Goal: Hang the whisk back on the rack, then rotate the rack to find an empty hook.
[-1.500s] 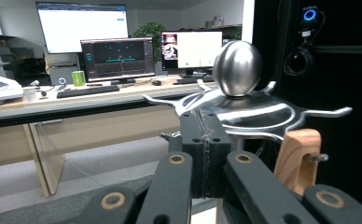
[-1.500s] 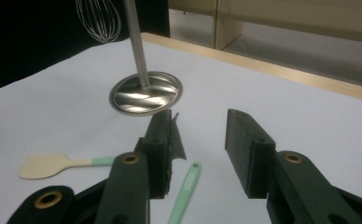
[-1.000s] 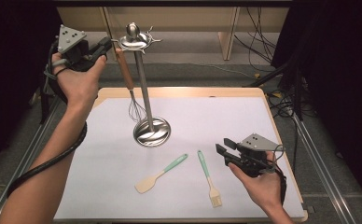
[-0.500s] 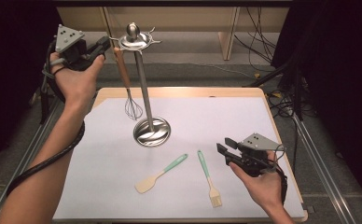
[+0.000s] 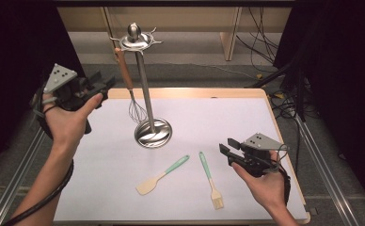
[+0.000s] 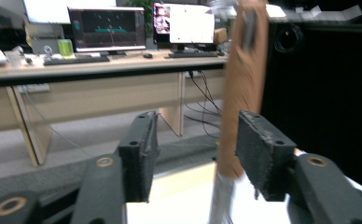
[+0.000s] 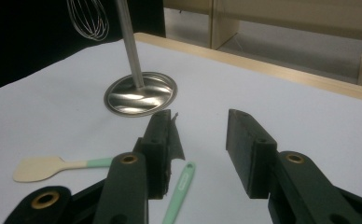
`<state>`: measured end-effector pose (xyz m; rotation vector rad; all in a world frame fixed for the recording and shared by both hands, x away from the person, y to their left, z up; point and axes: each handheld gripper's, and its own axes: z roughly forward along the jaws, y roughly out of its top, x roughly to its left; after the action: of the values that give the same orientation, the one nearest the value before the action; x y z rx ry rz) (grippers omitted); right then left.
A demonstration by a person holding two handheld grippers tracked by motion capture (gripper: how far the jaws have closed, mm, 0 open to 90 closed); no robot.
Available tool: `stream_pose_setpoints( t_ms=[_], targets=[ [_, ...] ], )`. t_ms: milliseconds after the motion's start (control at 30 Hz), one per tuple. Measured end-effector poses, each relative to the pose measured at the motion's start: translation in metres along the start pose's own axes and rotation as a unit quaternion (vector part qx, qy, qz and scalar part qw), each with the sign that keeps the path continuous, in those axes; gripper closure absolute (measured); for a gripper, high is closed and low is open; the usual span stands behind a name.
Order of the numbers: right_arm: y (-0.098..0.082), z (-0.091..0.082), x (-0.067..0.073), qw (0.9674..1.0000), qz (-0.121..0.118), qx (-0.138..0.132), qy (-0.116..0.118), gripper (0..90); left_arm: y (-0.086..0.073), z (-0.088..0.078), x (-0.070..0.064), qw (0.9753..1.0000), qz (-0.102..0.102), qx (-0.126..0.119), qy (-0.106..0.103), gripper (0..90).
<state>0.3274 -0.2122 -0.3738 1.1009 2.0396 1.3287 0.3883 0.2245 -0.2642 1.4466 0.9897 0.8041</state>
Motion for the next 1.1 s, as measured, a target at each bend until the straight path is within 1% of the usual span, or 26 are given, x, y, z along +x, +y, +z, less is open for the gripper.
stream_pose_setpoints(
  t_ms=[33, 67, 100, 133, 167, 233, 267, 300, 333, 367, 400, 433, 467, 567, 600, 633, 667, 767, 833, 867, 900, 967, 1000, 1033, 1067, 1100],
  targets=[
    [0.000, 0.002, 0.000, 0.9999, 0.002, -0.011, -0.004, 61.2, -0.004, -0.001, -0.001, 1.0000, 0.003, 0.002, 0.000, 43.9],
    [0.001, 0.000, -0.002, 1.0000, -0.001, 0.002, 0.005, 61.2, -0.007, -0.001, -0.002, 1.0000, 0.006, 0.005, -0.001, 42.8],
    [0.001, 0.000, -0.001, 1.0000, 0.008, -0.001, 0.002, 61.1, -0.009, -0.002, -0.002, 0.9999, 0.006, 0.008, -0.003, 42.3],
    [0.000, 0.001, 0.001, 0.9996, 0.027, -0.004, -0.005, 61.1, -0.011, -0.001, -0.002, 0.9999, 0.006, 0.009, -0.005, 41.8],
    [0.002, -0.001, -0.002, 0.9999, 0.015, 0.006, 0.004, 61.1, -0.013, -0.001, -0.002, 0.9999, 0.005, 0.010, -0.006, 41.4],
    [0.000, 0.000, -0.002, 0.9996, 0.024, 0.011, 0.001, 61.1, -0.017, -0.001, -0.001, 0.9999, 0.002, 0.011, -0.008, 41.1],
    [0.000, 0.000, -0.004, 0.9998, 0.018, 0.012, 0.002, 61.1, -0.018, -0.001, -0.001, 0.9999, 0.004, 0.013, -0.009, 41.1],
    [-0.002, 0.002, -0.005, 0.9999, 0.013, 0.004, -0.004, 61.1, -0.020, 0.000, -0.001, 0.9999, 0.003, 0.013, -0.010, 41.1],
    [-0.003, 0.003, -0.003, 0.9996, 0.027, -0.001, -0.003, 61.1, -0.021, -0.001, 0.000, 0.9998, 0.002, 0.014, -0.011, 41.0],
    [-0.004, 0.002, -0.002, 0.9995, 0.031, 0.010, -0.002, 61.1, -0.023, -0.001, 0.001, 0.9999, 0.000, 0.013, -0.010, 41.1],
    [-0.005, 0.003, -0.004, 0.9998, 0.020, 0.008, 0.004, 61.1, -0.024, -0.001, 0.002, 0.9999, -0.001, 0.013, -0.008, 41.1],
    [-0.005, 0.002, -0.002, 0.9996, 0.027, 0.012, 0.005, 61.1, -0.026, -0.001, 0.003, 0.9999, -0.002, 0.013, -0.006, 41.1],
    [-0.005, 0.001, -0.002, 0.9995, 0.025, 0.017, 0.003, 61.1, -0.028, -0.001, 0.003, 0.9999, -0.004, 0.013, -0.005, 41.1],
    [-0.006, 0.001, -0.003, 0.9999, 0.009, 0.004, 0.004, 61.1, -0.032, -0.003, 0.004, 0.9999, -0.004, 0.015, -0.002, 41.1],
    [-0.007, 0.000, -0.001, 0.9996, 0.024, 0.011, 0.003, 61.1, -0.034, -0.003, 0.003, 0.9998, -0.007, 0.017, -0.001, 41.1],
    [-0.007, 0.000, 0.000, 0.9995, 0.027, 0.012, 0.008, 61.1, -0.035, -0.004, 0.003, 0.9998, -0.006, 0.019, -0.001, 41.2],
    [-0.007, -0.002, -0.001, 0.9998, 0.014, 0.013, 0.006, 61.1, -0.036, -0.004, 0.001, 0.9997, -0.006, 0.022, -0.004, 41.2],
    [-0.006, -0.004, 0.001, 1.0000, 0.007, 0.003, 0.004, 61.2, -0.037, -0.006, -0.002, 0.9997, -0.001, 0.024, -0.006, 41.1],
    [-0.003, -0.007, 0.003, 0.9997, 0.021, 0.009, 0.006, 61.2, -0.037, -0.006, -0.004, 0.9997, 0.001, 0.025, -0.008, 41.0],
    [-0.003, -0.006, 0.003, 0.9997, 0.022, 0.003, 0.007, 61.1, -0.037, -0.006, -0.005, 0.9996, 0.003, 0.028, -0.010, 40.7],
    [-0.002, -0.006, 0.001, 1.0000, 0.006, 0.002, 0.005, 61.1, -0.037, -0.007, -0.007, 0.9994, 0.006, 0.032, -0.012, 40.3],
    [-0.001, -0.007, 0.004, 0.9998, 0.021, -0.002, 0.007, 61.0, -0.037, -0.008, -0.012, 0.9991, 0.013, 0.034, -0.021, 39.7],
    [0.000, -0.006, 0.002, 0.9999, 0.013, -0.012, 0.001, 61.0, -0.037, -0.008, -0.015, 0.9987, 0.021, 0.038, -0.027, 39.7],
    [0.001, -0.009, 0.002, 0.9998, 0.016, 0.003, 0.007, 61.1, -0.038, -0.008, -0.017, 0.9979, 0.030, 0.046, -0.035, 40.0],
    [0.001, -0.007, 0.000, 0.9999, 0.014, -0.002, 0.002, 61.2, -0.039, -0.007, -0.019, 0.9969, 0.038, 0.055, -0.042, 40.4],
    [0.002, -0.008, -0.001, 0.9999, 0.011, 0.004, 0.005, 61.3, -0.039, -0.007, -0.021, 0.9959, 0.044, 0.063, -0.048, 40.9]
  ],
)
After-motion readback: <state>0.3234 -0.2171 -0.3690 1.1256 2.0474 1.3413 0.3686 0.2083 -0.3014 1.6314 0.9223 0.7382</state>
